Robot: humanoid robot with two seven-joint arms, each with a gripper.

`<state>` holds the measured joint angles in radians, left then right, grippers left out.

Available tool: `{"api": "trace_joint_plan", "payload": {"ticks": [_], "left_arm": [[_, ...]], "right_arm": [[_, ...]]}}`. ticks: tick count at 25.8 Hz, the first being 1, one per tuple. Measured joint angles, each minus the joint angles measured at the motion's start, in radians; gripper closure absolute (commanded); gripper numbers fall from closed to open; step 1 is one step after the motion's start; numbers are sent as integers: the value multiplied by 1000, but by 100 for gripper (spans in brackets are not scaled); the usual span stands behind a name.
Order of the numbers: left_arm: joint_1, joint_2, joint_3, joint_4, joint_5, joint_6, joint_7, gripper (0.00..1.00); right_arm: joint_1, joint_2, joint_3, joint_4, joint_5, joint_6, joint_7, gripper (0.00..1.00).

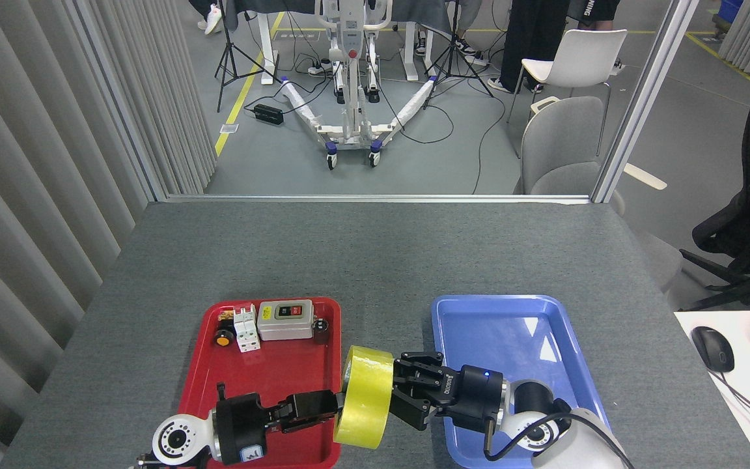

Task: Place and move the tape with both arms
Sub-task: 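Grasp the tape roll with the right gripper and release the left gripper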

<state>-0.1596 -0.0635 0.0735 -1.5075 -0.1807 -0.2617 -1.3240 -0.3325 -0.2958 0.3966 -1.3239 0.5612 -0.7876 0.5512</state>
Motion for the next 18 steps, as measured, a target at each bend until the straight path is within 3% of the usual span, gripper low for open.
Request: {"api": "trace_joint_plan", "payload": {"ticks": [12,13,14,15,16,18], "left_arm": [[-3,1,5,10,-13,-5,-1,100],[-3,1,5,10,-14,-5,0,79],[-3,1,5,10,-17,-5,1,66],[-3,1,5,10,-20,-5,1,43],[-3,1,5,10,-23,-6,2,0],[-3,1,6,11,-26,-2,3,0]], "right_arm": [[0,6,4,0,0,5,5,70],[0,6,4,0,0,5,5,70],[0,6,4,0,0,5,5,70],[0,6,4,0,0,5,5,70],[0,6,4,0,0,5,5,70],[-1,6,4,0,0,5,8,70]]}}
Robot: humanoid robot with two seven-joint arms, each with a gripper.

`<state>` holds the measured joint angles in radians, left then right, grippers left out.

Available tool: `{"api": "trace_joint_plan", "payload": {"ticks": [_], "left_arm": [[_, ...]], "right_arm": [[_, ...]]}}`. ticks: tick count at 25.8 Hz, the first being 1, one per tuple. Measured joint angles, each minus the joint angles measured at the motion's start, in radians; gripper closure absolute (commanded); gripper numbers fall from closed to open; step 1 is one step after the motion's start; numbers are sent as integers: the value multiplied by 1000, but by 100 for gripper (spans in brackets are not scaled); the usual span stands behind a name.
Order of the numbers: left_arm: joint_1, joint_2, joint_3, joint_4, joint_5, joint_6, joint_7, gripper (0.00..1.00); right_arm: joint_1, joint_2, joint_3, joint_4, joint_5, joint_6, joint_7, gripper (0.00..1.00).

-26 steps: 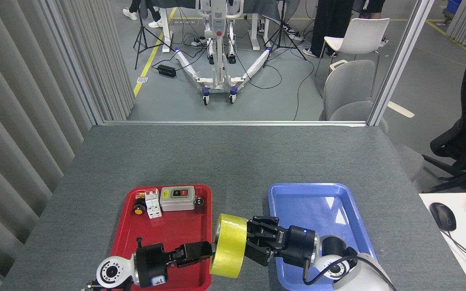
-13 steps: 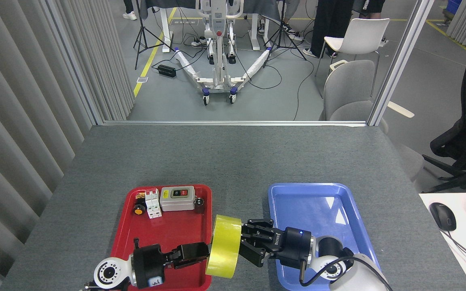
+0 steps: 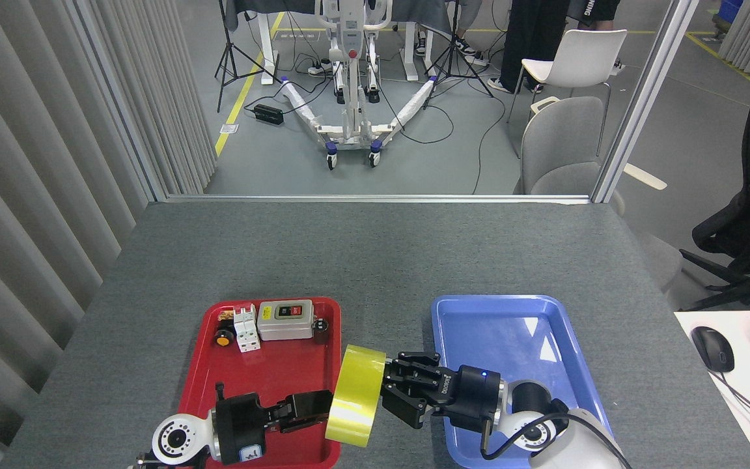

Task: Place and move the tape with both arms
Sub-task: 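Grasp the tape roll with the right gripper and release the left gripper, then carry the tape roll with the right gripper over the blue tray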

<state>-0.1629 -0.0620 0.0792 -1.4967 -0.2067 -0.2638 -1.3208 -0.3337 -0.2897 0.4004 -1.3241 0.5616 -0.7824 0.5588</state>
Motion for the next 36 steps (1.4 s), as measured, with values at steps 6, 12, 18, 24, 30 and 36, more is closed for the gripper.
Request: {"api": "trace_joint_plan", "payload": {"ticks": [6,12,18,24,30,36], "left_arm": [[-1,1,12,0,3,0,-2,0],[-2,0,21,-1,3,0,8,0],[-3,3,47,0,-13,6,20,0],[-3,5,79,13,-264,68,397,0],[-6,-1,52,15,-693,192,1273,0],[0,-12,-51,77,-997,242,1640,0]], "right_arm": [[1,0,1,0,0,-2,-6,71],[1,1,1,0,0,-3,-7,71],[9,-9,4,-9,-7,-3,-8,71],[44,-69,-55,-63,-39,-4,-12,71],[93,-127,-260,-81,-46,-4,-10,71],[103,-132,-448,-77,63,15,20,72]]}}
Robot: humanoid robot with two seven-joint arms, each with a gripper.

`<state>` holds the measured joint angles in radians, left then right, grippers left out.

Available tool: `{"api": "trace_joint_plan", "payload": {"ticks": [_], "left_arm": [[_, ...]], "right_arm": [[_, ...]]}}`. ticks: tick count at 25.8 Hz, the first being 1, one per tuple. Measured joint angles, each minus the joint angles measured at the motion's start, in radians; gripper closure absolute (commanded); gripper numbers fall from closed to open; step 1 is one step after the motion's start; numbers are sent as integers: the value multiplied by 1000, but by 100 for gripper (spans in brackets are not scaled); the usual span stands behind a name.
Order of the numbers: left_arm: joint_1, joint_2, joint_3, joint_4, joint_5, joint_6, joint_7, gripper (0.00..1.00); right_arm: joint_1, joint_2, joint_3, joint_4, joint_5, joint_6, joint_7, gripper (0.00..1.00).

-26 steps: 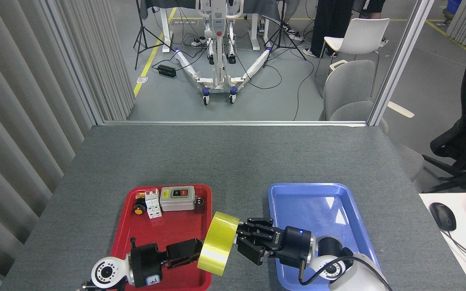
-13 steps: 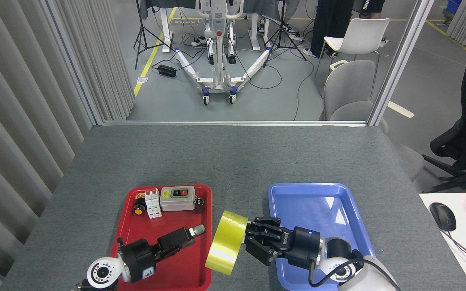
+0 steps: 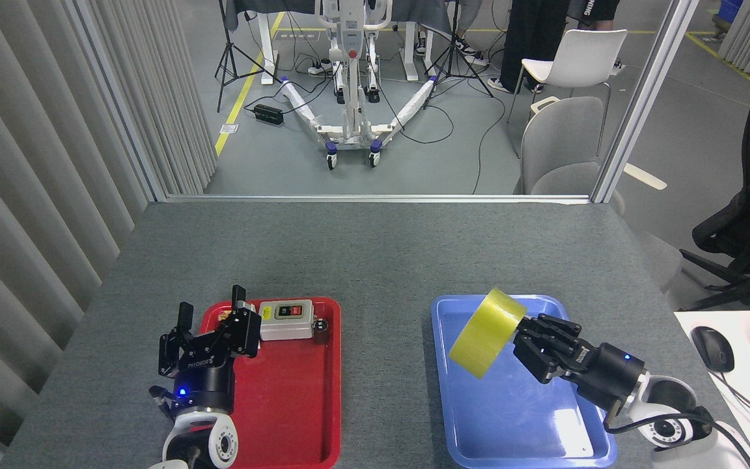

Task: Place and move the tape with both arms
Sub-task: 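Carry the tape roll with the right gripper over the blue tray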

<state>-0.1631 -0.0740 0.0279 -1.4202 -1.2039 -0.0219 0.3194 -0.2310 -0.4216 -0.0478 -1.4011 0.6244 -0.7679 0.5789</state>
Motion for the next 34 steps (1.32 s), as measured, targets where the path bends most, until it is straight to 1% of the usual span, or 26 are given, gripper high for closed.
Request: {"api": "trace_joint_plan", "payload": {"ticks": [3,5,8,12,15,17,20,25,27,33,34], "left_arm": [[5,0,-33,18,-67,6,14,0],[11,0,-52,25,-148,18,14,0],[23,2,-66,29,-269,54,-1,0],[41,22,-71,24,-334,71,-122,0],[48,59,-71,21,-346,68,-183,0],[48,84,-70,19,-345,61,-199,0],[45,101,-69,9,-338,48,-205,0],[45,100,-70,-4,-321,32,-208,0],[45,95,-71,-6,-316,29,-208,0],[49,86,-72,-4,-311,29,-208,0],[49,85,-72,-5,-311,29,-208,0]], "right_arm": [[-2,18,-62,1,80,102,67,72],[-7,29,-83,1,108,183,131,73],[-13,30,-98,5,126,312,213,73],[-25,1,-87,32,141,442,279,71],[-40,-30,-52,67,146,511,299,71],[-64,-43,-17,100,148,553,301,70],[-98,-51,32,150,149,608,309,69],[-136,-46,91,200,150,670,312,68],[-143,-45,115,207,150,696,312,66],[-154,-43,158,232,150,731,309,64],[-153,-42,166,237,151,738,308,62]]}}
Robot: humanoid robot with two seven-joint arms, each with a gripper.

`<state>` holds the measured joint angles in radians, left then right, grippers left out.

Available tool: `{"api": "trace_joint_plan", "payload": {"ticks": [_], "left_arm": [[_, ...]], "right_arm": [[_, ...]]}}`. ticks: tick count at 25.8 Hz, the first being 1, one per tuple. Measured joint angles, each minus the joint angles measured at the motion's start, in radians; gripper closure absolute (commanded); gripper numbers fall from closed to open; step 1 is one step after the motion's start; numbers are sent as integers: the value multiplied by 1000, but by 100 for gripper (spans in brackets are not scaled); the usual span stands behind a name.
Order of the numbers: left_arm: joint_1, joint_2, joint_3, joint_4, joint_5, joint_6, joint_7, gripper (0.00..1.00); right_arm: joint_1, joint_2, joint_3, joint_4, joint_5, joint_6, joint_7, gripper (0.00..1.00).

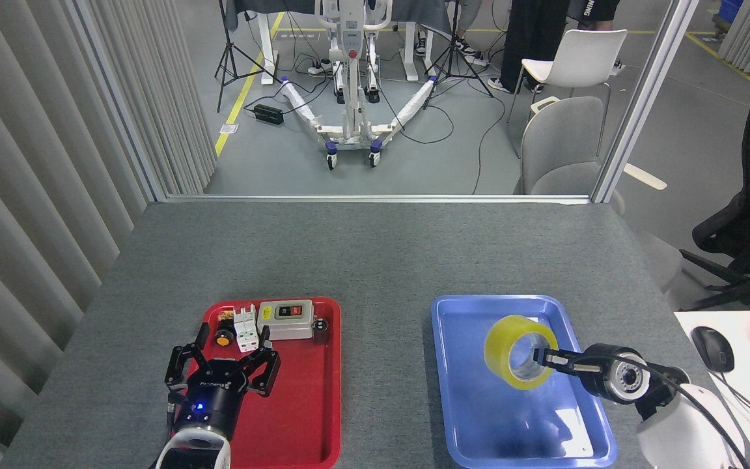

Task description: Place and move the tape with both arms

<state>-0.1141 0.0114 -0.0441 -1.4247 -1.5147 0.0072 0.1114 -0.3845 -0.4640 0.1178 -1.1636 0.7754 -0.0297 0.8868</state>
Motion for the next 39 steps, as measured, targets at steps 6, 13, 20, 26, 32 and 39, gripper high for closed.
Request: {"api": "trace_joint_plan", "payload": {"ticks": [6,13,20,26,32,39], "left_arm": [[2,-2,-9,-20,0,-1,0,0],[2,-1,-20,-36,-1,-3,1,0],[2,0,-20,-35,-1,-5,2,0],[1,-2,-20,-36,-2,-5,2,0],[1,-1,-20,-36,-2,-4,2,0],[3,-1,-21,-32,-2,-4,2,0]], "right_arm": [[-1,0,39,17,1,53,-10,59],[-9,0,57,42,1,68,-14,59],[-12,2,67,50,-1,68,-20,51],[-16,0,54,17,-7,-22,-48,15],[-4,-14,10,-33,-1,-116,-168,2],[86,-37,-55,-139,108,-168,-484,1]]}}
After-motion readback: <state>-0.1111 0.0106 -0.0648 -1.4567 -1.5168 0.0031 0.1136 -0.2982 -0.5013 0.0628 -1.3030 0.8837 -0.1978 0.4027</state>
